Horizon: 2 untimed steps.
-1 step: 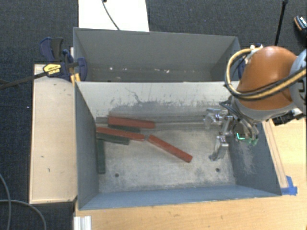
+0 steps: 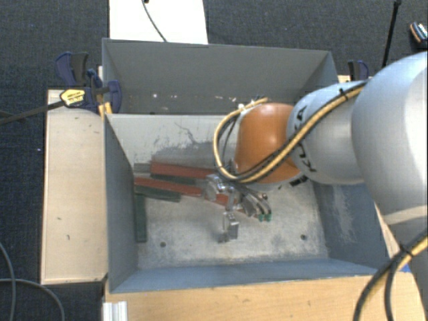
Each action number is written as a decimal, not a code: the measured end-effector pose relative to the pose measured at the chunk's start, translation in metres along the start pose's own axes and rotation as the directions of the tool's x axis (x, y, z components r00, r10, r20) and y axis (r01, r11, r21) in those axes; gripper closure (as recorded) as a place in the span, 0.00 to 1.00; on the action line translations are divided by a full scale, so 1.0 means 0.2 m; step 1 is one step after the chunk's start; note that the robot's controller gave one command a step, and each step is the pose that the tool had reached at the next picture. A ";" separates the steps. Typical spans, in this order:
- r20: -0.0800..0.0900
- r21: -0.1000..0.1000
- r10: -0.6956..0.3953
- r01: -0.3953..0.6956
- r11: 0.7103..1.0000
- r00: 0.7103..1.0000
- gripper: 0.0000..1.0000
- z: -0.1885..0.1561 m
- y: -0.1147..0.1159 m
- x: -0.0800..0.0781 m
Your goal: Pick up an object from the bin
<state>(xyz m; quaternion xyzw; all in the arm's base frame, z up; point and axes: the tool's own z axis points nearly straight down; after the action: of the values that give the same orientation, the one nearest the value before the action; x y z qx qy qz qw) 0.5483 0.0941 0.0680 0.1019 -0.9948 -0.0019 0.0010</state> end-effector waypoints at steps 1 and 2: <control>0.007 0.002 0.093 -0.093 0.996 0.996 0.00 -0.04 0.04 -0.21; -0.002 0.006 0.177 -0.177 0.984 0.984 0.00 -0.01 -0.26 0.35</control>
Offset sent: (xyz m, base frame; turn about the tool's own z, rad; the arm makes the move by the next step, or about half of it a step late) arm 0.0381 0.0162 0.0066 0.0943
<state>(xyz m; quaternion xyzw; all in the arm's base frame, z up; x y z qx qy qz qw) 0.4901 0.0293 0.0698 0.0130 -0.9999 0.0010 0.0020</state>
